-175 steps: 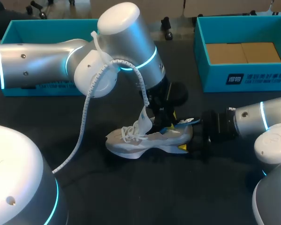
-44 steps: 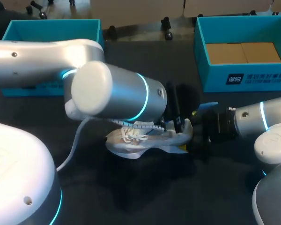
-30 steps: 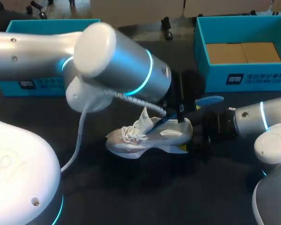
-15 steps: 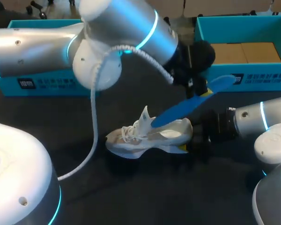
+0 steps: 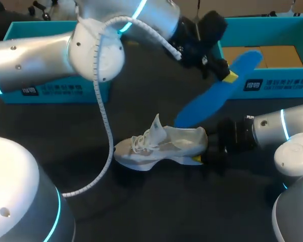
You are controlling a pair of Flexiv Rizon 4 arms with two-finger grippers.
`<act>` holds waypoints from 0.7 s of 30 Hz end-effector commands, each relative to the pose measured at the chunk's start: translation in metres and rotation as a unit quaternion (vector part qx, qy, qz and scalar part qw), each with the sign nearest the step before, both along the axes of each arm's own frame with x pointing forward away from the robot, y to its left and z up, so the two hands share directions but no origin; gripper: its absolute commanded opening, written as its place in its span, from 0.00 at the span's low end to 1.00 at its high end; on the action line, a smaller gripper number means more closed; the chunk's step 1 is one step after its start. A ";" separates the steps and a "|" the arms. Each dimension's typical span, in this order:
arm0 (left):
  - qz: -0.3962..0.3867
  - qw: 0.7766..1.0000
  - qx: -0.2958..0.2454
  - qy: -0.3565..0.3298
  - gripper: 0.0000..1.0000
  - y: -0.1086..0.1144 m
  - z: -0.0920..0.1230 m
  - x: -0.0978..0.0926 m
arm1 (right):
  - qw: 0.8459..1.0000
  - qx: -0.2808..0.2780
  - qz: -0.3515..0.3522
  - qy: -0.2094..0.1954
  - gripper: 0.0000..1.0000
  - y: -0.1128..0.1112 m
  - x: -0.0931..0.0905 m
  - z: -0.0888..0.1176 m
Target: Take the shoe out of the shoebox, open the shoe tongue, remove and reinsert the insole, then place the shoe into the shoebox
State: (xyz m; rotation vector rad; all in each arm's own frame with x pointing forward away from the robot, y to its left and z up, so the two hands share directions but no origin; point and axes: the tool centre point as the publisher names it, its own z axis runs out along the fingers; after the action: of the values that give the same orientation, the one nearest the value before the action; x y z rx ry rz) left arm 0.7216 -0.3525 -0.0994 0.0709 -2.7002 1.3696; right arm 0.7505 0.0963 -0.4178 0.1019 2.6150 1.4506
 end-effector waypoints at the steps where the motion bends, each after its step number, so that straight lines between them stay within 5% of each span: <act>1: 0.000 0.999 -0.040 0.007 0.00 0.014 0.008 -0.002 | 1.000 -0.004 -0.001 0.001 0.00 0.004 0.000 -0.003; 14: -0.009 0.992 -0.126 -0.009 0.00 0.009 0.065 -0.007 | 1.000 -0.004 -0.001 0.001 0.00 0.004 0.000 -0.003; 21: -0.042 0.985 -0.163 0.048 0.00 0.005 0.077 0.003 | 1.000 -0.004 -0.001 0.001 0.00 0.004 0.000 -0.003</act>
State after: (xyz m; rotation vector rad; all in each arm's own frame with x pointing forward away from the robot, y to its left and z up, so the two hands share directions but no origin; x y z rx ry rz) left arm 0.7139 -0.3457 -0.0184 0.0340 -2.4069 1.7069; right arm 0.7505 0.0963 -0.4178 0.1019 2.6150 1.4506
